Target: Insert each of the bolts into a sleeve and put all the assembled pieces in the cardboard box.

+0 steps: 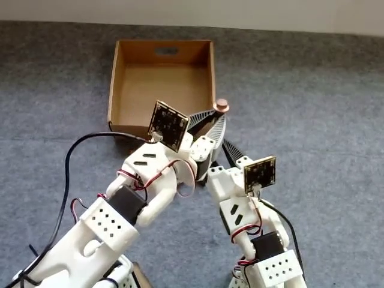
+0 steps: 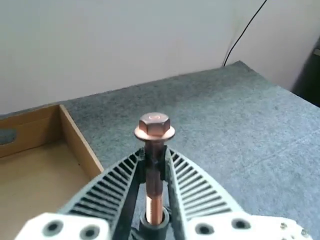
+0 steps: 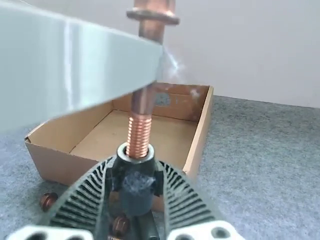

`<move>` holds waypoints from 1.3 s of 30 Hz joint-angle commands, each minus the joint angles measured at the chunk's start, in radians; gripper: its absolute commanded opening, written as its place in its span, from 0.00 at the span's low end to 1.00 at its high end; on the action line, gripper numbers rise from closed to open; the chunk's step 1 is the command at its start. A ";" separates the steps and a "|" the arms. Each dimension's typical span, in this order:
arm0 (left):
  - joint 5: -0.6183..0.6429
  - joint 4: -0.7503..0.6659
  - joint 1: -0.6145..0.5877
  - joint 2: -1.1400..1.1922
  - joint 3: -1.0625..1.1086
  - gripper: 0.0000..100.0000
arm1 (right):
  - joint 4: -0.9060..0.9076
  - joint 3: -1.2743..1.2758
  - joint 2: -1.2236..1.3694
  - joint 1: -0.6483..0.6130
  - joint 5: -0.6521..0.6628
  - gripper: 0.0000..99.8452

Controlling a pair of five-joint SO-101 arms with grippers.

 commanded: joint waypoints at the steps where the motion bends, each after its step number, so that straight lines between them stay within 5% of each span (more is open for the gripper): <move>1: -0.003 0.048 -0.013 0.013 -0.002 0.01 | -0.022 0.070 -0.015 -0.002 -0.003 0.01; 28: -0.003 0.350 -0.016 -0.271 -0.004 0.14 | -0.022 0.071 -0.010 -0.002 -0.003 0.01; 34: -0.206 0.391 -0.191 -0.271 0.018 0.12 | 0.099 0.047 -0.015 0.058 -0.003 0.01; 37: -0.218 0.456 -0.320 -0.263 0.064 0.00 | 0.260 -0.067 -0.008 0.099 -0.008 0.01; 39: -0.222 0.457 -0.403 -0.263 0.133 0.02 | 0.369 -0.166 -0.008 0.104 -0.009 0.01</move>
